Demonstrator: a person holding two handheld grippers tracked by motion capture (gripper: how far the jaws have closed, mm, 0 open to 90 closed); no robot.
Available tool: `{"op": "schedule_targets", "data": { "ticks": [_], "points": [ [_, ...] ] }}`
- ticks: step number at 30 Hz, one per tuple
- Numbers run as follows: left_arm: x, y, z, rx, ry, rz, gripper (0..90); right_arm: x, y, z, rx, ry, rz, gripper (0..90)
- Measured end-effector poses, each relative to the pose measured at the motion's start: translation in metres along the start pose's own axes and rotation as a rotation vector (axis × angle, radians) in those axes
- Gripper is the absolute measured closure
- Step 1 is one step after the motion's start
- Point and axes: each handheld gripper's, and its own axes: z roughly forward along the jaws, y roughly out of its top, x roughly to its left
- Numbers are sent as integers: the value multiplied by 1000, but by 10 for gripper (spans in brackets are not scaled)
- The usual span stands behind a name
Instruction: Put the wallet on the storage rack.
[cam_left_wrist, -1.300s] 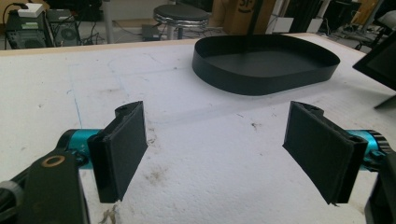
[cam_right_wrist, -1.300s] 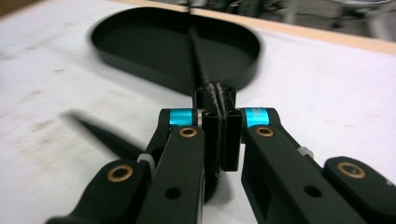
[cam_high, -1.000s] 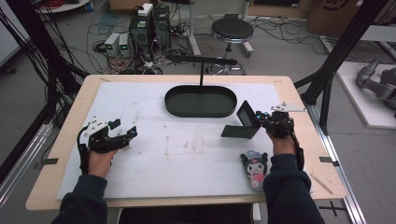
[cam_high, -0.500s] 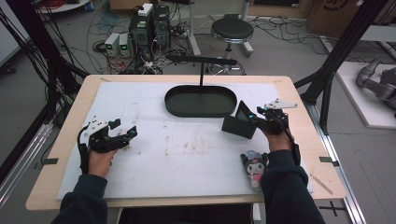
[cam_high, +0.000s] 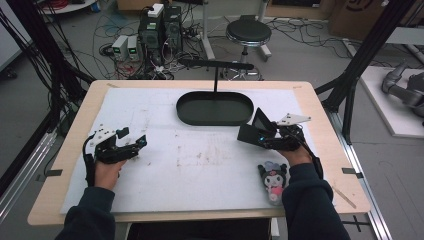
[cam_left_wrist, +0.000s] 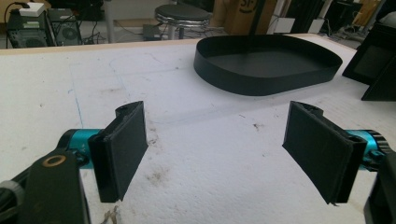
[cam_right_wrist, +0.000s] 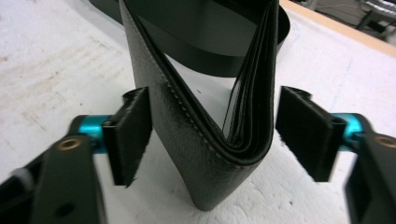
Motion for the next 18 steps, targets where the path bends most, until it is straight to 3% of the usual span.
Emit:
{"op": "schedule_targets", "data": {
  "ticks": [1, 6, 7, 8, 9, 18],
  "points": [
    [0, 0, 0, 0, 0, 0, 213, 0, 0, 0, 0, 0, 0, 297],
    [0, 0, 0, 2, 1, 3, 213, -6, -1, 5, -6, 49, 50, 533],
    [0, 0, 0, 1, 0, 2, 213, -6, -1, 5, -6, 49, 50, 533],
    [1, 0, 0, 3, 2, 1, 213, -7, 0, 3, -7, 48, 61, 672],
    [0, 0, 0, 3, 2, 0, 213, -7, 0, 2, -12, 56, 58, 724],
    [0, 0, 0, -1, 0, -2, 213, -10, 14, -13, -49, 91, 89, 759]
  ]
}}
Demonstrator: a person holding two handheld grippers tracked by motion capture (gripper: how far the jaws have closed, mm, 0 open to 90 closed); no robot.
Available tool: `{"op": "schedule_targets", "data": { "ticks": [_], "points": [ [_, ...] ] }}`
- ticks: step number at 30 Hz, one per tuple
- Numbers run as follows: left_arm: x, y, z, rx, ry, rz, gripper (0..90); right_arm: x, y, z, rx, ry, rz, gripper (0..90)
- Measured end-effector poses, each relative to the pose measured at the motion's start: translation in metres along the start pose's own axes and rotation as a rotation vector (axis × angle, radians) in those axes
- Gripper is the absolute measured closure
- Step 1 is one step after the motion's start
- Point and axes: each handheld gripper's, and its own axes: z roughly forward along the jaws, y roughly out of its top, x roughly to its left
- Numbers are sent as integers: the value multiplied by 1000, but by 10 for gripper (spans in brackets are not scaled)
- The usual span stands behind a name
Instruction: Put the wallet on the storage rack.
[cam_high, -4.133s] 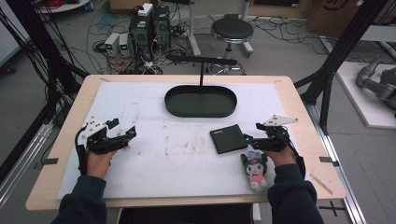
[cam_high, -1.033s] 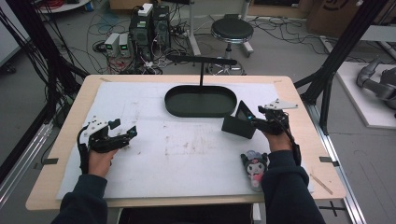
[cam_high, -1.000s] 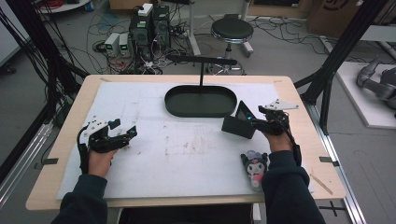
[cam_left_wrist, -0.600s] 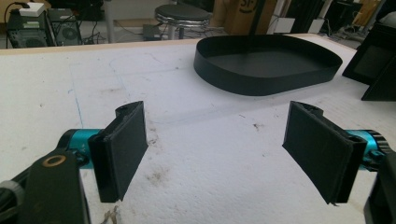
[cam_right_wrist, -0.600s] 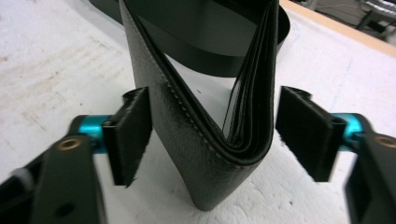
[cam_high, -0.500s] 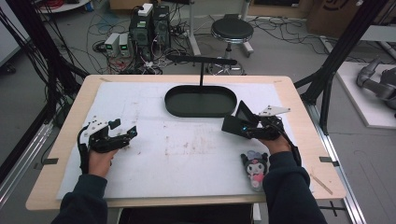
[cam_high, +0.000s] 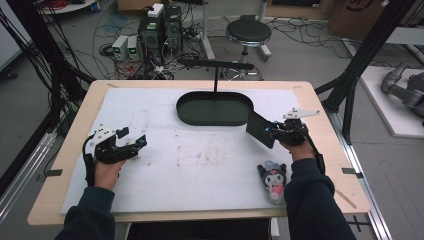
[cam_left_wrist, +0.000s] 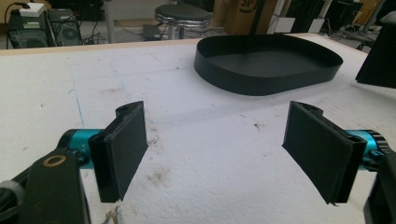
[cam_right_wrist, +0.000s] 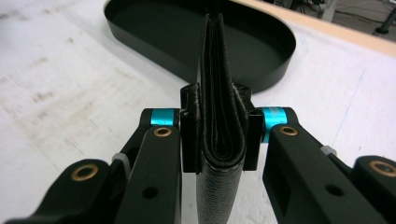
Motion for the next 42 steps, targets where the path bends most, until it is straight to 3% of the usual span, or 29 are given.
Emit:
{"op": "schedule_targets", "data": {
  "ticks": [8, 11, 17, 24, 30, 33, 34, 36, 38, 42],
  "points": [
    [1, 0, 1, 2, -5, 5, 214, 4, 45, -7, -56, 29, -26, 759],
    [1, 0, 1, -1, -6, 3, 214, 6, 56, -2, -52, 25, -36, 760],
    [1, 0, 1, 1, -9, 6, 214, 8, 81, 24, -47, 5, -10, 771],
    [1, 0, 1, 3, -14, 7, 214, 6, 94, 53, -25, -35, -8, 771],
    [1, 0, 2, 0, -13, 3, 215, 5, 99, 78, -12, -82, -39, 770],
    [1, 0, 2, 0, -14, 4, 214, 3, 97, 86, -16, -109, -28, 769],
    [1, 0, 2, 2, -15, 6, 215, 1, 96, 94, -27, -139, -3, 768],
    [2, 0, 2, 2, -14, 6, 215, 0, 95, 96, -29, -154, 0, 768],
    [2, 0, 2, 1, -14, 1, 215, -3, 93, 105, -29, -202, 4, 768],
    [1, -1, 3, 3, -19, 3, 215, -6, 89, 116, -45, -220, 48, 768]
  ]
}}
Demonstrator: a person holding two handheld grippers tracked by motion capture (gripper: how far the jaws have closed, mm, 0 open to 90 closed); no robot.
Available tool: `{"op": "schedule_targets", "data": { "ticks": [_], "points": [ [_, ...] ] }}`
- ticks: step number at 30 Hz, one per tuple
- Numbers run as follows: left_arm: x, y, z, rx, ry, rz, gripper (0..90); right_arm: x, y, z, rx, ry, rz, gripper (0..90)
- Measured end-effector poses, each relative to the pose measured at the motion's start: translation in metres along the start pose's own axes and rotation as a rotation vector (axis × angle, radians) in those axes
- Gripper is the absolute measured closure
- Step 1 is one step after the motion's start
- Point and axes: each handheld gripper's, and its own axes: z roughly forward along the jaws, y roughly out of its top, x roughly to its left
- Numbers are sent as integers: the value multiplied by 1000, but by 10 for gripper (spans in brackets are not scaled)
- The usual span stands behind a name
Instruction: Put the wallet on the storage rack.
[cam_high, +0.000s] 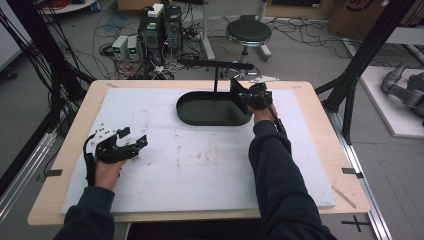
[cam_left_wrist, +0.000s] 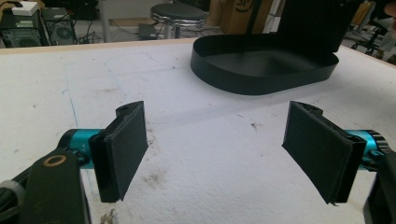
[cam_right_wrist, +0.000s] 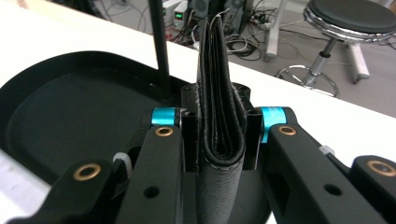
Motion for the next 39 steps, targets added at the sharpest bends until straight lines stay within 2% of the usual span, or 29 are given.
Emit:
{"op": "schedule_targets", "data": {
  "ticks": [4, 5, 7, 9, 15, 17, 18, 20, 21, 22, 23, 24, 27, 28, 35, 36, 37, 39],
  "points": [
    [0, 0, 0, -1, 0, -1, 216, 4, -2, 8, -4, -36, -20, 768],
    [0, 0, 0, -2, 0, -4, 216, 7, -4, 12, 4, -64, -37, 768],
    [0, 0, 0, -1, -2, -3, 216, 10, -5, 16, 7, -87, -50, 767],
    [0, 0, 0, 0, -1, -3, 216, 13, -7, 20, 25, -120, -86, 764],
    [0, 0, 0, 3, 0, -2, 216, 22, -9, 25, 38, -136, -138, 761],
    [-1, 0, 0, 5, -2, 1, 218, 23, -9, 25, 38, -144, -138, 761],
    [-1, 0, 0, 3, -3, 3, 219, 25, -10, 27, 34, -148, -114, 761],
    [-1, 0, 0, 2, -4, 4, 219, 26, -11, 28, 34, -141, -108, 758],
    [-1, 0, 0, 2, -3, 1, 219, 29, -13, 31, 45, -113, -100, 717],
    [-1, 0, 0, 1, -2, 1, 219, 29, -13, 31, 45, -113, -100, 717],
    [0, 0, -1, 0, -3, -3, 219, 31, -13, 32, 49, -96, -100, 692],
    [0, 0, -1, -2, -2, -1, 219, 32, -12, 32, 37, -57, -77, 602],
    [1, 0, -1, -3, -2, -7, 219, 30, -10, 28, 21, -36, -65, 555],
    [0, 0, -1, -2, -3, -5, 220, 28, -7, 22, 2, -24, -55, 522],
    [0, 0, -1, -1, -3, -4, 220, 16, 7, -10, -45, -2, -66, 517],
    [0, 0, -1, -1, -3, -4, 221, 16, 7, -10, -45, -2, -66, 517],
    [0, 0, -1, -1, -5, -5, 221, 10, 10, -23, -52, 5, -58, 513],
    [0, 0, -1, -2, -5, -3, 221, 6, 13, -33, -51, 14, -64, 504]
  ]
}}
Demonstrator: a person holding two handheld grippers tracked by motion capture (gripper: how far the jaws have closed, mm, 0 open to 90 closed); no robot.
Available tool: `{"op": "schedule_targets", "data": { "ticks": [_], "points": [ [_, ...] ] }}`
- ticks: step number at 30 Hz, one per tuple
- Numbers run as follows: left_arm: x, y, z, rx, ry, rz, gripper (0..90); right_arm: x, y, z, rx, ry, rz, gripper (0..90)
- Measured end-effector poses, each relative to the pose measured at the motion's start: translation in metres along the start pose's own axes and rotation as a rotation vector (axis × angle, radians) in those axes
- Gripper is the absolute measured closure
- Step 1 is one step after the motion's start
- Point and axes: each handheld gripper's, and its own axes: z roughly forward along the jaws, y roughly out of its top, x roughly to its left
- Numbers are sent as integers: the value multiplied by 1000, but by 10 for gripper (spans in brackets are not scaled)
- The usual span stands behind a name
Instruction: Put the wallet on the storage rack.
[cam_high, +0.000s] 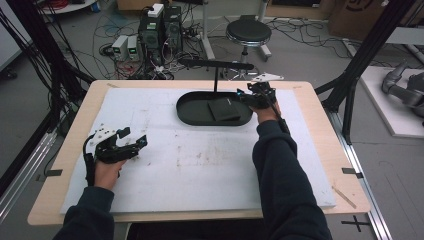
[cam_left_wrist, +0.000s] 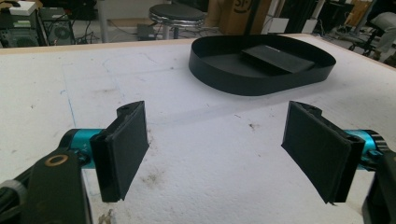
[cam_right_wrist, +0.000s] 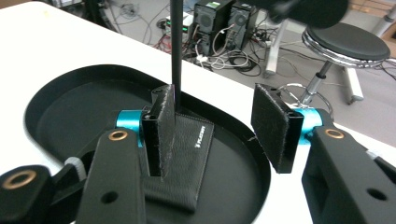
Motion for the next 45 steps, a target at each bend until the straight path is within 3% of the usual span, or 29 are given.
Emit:
{"op": "schedule_targets", "data": {
  "ticks": [5, 8, 10, 14, 16, 23, 34, 45],
  "points": [
    [0, -1, 0, 7, -6, -4, 220, -11, -6, -30, 47, 65, 4, 381],
    [1, -1, 0, 7, -5, -9, 220, -18, -13, -48, 128, 85, 0, 320],
    [1, -1, 1, 2, -1, -12, 220, -20, -26, -63, 69, 107, -15, 326],
    [2, -1, 0, 0, -2, -15, 220, -23, -45, -80, 54, 113, -2, 307],
    [2, -1, 0, 2, -3, -12, 220, -23, -67, -92, 37, 121, -4, 279],
    [1, -1, 0, 8, -1, -9, 220, -22, -101, -106, 70, 123, 5, 247],
    [1, -1, 0, 12, 9, -5, 221, -8, -106, -121, 70, 94, -62, 249],
    [0, -1, -1, 6, 7, -2, 221, 1, -112, -129, 68, 87, -65, 251]
  ]
}}
